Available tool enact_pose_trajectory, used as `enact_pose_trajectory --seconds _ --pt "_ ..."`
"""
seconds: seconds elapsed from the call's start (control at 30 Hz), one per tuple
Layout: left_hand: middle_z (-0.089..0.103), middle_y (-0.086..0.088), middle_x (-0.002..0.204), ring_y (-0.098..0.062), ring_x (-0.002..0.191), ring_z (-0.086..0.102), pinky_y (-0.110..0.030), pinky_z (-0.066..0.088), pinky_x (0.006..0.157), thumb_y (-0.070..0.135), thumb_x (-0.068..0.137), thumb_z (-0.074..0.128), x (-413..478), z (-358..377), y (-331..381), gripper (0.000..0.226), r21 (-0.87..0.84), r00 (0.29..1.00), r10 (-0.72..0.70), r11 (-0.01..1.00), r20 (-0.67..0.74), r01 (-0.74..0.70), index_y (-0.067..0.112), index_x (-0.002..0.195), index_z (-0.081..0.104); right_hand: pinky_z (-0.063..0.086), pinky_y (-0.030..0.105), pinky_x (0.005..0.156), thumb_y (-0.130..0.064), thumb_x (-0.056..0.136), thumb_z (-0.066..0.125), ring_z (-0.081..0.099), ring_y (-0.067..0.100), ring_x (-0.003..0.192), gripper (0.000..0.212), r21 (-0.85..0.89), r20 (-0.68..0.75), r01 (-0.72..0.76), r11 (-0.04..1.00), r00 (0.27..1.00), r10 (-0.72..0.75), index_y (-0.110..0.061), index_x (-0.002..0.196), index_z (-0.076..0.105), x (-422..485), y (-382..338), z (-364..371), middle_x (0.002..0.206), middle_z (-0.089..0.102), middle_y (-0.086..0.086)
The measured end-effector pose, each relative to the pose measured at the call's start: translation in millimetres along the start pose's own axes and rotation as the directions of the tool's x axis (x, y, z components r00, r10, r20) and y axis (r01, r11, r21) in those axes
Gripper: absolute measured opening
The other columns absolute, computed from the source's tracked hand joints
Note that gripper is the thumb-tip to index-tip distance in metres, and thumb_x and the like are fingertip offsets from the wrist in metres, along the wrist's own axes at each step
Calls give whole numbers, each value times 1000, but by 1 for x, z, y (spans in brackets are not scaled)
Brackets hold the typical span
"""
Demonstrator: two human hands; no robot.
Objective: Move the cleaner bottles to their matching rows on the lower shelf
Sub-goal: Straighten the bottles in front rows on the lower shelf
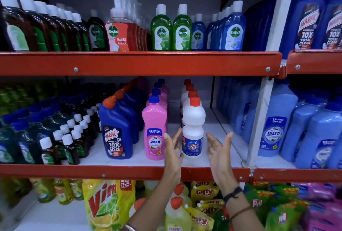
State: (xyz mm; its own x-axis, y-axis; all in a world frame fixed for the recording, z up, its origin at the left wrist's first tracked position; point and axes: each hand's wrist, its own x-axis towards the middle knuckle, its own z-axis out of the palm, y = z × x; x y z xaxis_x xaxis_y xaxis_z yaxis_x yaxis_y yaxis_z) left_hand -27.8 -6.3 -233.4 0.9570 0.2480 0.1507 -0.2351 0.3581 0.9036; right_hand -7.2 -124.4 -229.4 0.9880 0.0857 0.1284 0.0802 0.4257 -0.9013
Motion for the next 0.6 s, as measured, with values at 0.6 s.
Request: enact_pose_trajectory --seconds 0.6 --pt "50 15 136 14 107 54 -25 45 93 64 82 15 3 -91 38 58 160 983 182 971 3 -180 45 131 41 34 45 107 -72 73 18 50 22 123 84 -83 132 -62 995 989 73 -24 136 48 -9 41 99 134 53 2"
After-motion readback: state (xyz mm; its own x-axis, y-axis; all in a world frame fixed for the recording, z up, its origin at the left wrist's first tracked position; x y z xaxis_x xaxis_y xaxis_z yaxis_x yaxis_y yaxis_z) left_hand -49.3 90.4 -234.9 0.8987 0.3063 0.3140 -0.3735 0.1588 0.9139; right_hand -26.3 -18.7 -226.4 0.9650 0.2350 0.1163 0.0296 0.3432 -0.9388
